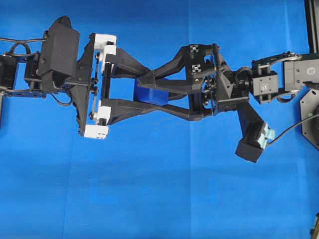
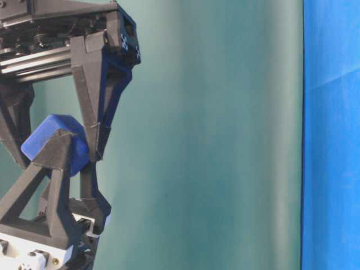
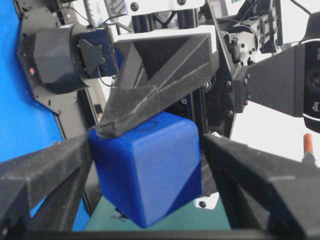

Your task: Handover the blue block to the right arm after grasping it with the left arm, then place it in the designated position.

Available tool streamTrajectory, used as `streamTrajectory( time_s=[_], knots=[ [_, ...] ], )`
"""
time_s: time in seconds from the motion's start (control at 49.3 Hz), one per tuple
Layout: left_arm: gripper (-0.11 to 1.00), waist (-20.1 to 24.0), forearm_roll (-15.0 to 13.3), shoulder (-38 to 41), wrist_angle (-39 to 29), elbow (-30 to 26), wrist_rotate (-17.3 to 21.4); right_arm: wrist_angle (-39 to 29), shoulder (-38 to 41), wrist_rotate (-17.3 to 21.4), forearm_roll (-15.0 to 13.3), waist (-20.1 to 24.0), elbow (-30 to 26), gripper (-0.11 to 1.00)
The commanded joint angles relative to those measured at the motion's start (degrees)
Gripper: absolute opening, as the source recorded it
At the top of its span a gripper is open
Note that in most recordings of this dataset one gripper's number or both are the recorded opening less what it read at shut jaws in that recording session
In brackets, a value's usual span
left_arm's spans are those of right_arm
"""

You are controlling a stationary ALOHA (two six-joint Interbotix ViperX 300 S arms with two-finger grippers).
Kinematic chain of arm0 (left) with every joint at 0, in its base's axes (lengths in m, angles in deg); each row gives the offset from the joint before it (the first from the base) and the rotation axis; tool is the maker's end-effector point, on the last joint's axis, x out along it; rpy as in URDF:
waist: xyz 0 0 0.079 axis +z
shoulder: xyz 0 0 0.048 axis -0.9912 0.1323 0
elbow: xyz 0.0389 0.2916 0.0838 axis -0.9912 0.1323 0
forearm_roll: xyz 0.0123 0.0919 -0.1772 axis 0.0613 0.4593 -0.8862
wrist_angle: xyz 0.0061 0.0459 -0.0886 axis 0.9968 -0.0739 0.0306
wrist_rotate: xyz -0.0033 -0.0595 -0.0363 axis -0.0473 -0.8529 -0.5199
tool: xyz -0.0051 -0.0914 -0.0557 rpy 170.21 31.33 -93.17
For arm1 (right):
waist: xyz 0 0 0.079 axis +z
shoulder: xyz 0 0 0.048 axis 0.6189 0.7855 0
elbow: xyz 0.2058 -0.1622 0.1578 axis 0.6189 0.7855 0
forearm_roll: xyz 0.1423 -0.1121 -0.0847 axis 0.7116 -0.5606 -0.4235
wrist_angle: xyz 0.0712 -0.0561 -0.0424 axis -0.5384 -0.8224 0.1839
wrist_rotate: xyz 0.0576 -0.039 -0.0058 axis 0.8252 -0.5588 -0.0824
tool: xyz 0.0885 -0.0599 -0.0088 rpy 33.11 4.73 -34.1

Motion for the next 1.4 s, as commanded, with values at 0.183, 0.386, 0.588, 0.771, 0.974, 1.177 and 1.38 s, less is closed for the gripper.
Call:
streamTrajectory(
  time_s=[0.183,0.386,0.588,0.771,0.974,1.177,1.38],
  knots=[
    [0.49,-0.18,-0.09,-0.97,0.18,-0.62,-0.09,-3.52,-0.97,-0.26,0.00,0.00,-2.37,0.68],
    [0.48,-0.44,-0.09,-0.97,0.18,-0.62,0.00,-3.96,-1.41,-0.18,0.00,0.00,-2.64,0.55],
    [0.48,-0.44,-0.09,-0.97,0.18,-0.70,0.00,-4.39,-1.41,-0.09,0.18,0.00,-2.64,0.55],
    [0.49,-0.44,-0.09,-0.97,0.18,-0.79,0.00,-4.57,-1.49,0.00,0.26,0.00,-2.72,0.55],
    [0.49,-0.53,-0.09,-0.88,0.53,-0.79,-0.09,-4.57,-1.67,0.00,0.35,0.00,-2.55,0.55],
    [0.83,-1.05,-0.09,-1.14,1.76,-0.88,0.00,-4.57,-2.29,0.00,0.35,0.00,-2.02,0.55],
    [0.93,-0.88,-0.09,-1.32,2.02,-0.70,0.00,-4.57,-2.46,0.00,0.35,0.09,-1.93,0.55]
  ],
)
